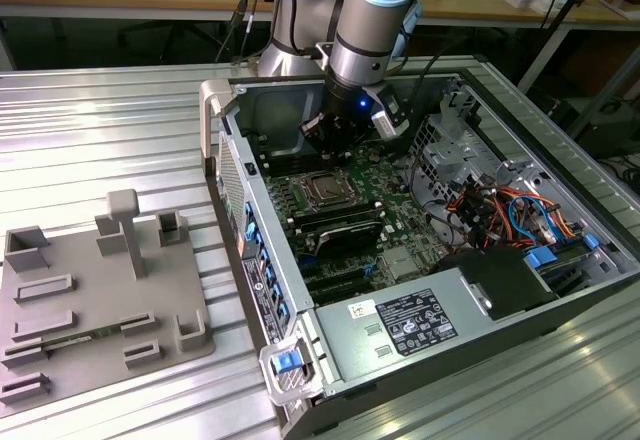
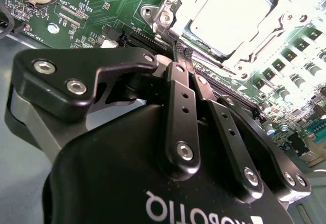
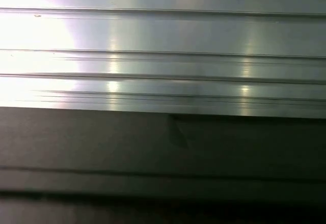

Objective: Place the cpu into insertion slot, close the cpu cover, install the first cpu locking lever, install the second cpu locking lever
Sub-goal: 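Install the first cpu locking lever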

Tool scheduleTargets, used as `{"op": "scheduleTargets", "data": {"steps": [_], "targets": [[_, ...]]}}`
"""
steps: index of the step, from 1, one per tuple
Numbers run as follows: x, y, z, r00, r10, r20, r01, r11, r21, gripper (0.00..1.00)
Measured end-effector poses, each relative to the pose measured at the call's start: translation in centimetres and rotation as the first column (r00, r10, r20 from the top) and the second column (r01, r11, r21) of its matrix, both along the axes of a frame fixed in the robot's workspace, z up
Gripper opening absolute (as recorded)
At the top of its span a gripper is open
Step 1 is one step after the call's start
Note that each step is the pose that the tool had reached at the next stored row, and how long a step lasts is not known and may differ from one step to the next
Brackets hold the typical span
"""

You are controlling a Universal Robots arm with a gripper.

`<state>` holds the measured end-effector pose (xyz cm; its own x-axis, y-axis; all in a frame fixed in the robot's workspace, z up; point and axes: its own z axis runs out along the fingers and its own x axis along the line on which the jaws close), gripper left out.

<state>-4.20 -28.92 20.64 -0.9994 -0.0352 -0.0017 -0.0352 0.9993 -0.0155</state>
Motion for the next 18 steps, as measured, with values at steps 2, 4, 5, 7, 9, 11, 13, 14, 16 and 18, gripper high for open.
{"op": "scheduleTargets", "data": {"steps": [2,4,5,7,9,11,13,14,16,18], "targets": [[0.07,0.0,-0.14,1.0,0.0,0.0,0.0,1.0,0.0,0.11],[0.12,-0.01,-0.27,1.0,0.0,-0.0005,0.0,1.0,-0.0007,0.11],[0.14,-0.01,-0.36,1.0,0.0,-0.0005,0.0,1.0,-0.0007,0.11],[0.17,0.0,-0.49,1.0,0.0,-0.0002,0.0,1.0,-0.0003,0.11],[0.18,0.0,-0.52,1.0,0.0,-0.0001,0.0,1.0,-0.0003,0.11],[0.19,0.01,-0.3,1.0,0.0,0.0002,0.0,1.0,0.0002,0.11],[0.19,0.01,0.3,1.0,0.0,0.0002,0.0,1.0,0.0002,0.11],[0.18,0.01,0.29,1.0,0.0,0.0005,0.0,1.0,0.0008,0.11],[0.06,0.01,0.3,1.0,0.0,0.0003,0.0,1.0,0.0008,0.11],[-0.13,0.01,0.3,1.0,0.0,0.0003,0.0,1.0,0.0008,0.11]]}}
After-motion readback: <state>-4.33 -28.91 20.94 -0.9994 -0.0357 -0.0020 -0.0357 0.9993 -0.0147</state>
